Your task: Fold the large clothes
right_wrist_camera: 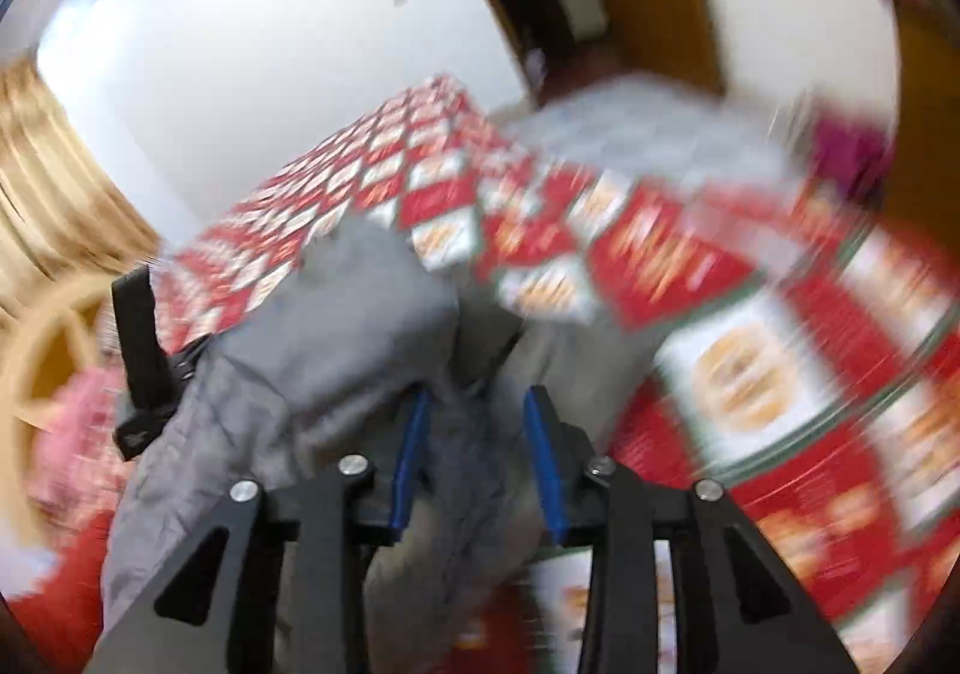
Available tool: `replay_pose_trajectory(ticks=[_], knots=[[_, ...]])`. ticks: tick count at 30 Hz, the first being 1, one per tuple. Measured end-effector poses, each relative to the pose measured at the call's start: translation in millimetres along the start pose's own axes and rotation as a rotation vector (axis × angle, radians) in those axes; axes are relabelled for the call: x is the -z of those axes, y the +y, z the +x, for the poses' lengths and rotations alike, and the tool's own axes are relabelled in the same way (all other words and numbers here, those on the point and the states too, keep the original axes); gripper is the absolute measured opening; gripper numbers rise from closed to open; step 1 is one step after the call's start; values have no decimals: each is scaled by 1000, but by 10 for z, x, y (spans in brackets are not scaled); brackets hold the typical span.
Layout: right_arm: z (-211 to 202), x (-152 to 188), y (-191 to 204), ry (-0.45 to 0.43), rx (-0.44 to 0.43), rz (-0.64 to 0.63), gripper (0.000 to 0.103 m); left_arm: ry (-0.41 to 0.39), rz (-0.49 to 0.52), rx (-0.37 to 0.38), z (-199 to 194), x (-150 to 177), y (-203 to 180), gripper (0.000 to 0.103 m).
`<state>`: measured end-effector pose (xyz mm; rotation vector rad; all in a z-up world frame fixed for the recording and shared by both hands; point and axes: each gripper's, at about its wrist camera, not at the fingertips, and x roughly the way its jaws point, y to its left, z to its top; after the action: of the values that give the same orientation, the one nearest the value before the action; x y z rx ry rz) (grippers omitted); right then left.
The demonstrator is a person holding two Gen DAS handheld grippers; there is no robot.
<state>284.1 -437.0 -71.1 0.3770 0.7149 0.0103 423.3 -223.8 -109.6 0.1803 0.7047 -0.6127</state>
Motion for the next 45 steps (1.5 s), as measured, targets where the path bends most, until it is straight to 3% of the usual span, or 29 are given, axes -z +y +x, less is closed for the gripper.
replay_pose_trajectory(ticks=[5,8,10,12,15,20,26,28,31,33,36,37,40,42,45], knots=[[-4,-365,556,-78,2,-152,38,7,29,-42,23,-23,-75,93],[314,-414,670,-28,44,-170,37,6,65,-71,30,-23,-164,93],[612,-299,594,70,72,-149,33,6,85,-83,39,-19,-194,93],[707,-124,456,109,115,-126,33,8,83,-73,55,-9,-172,93],[738,77,320,89,127,-102,31,14,45,-35,98,4,-101,93],[799,305,186,25,125,-60,30,-3,-7,-31,186,50,-85,93],[867,227,249,38,146,-90,30,45,-15,-14,289,55,-70,95],[844,228,298,33,161,-130,31,111,-15,2,196,12,3,95],[651,200,333,37,136,-151,35,116,-87,-30,-195,-5,225,95],[320,171,326,0,103,-134,43,112,-105,-57,-470,31,350,95],[-289,202,393,-101,160,-146,65,83,-100,-117,-960,135,433,95],[-435,224,435,-118,171,-146,67,71,-101,-128,-1114,171,414,95],[-921,345,649,-163,180,-135,72,29,-83,-155,-1505,287,228,95],[-1186,477,841,-191,199,-120,90,-9,-62,-184,-1729,371,71,95],[-1414,673,1102,-222,201,-117,97,-52,-57,-180,-2035,484,-138,95]])
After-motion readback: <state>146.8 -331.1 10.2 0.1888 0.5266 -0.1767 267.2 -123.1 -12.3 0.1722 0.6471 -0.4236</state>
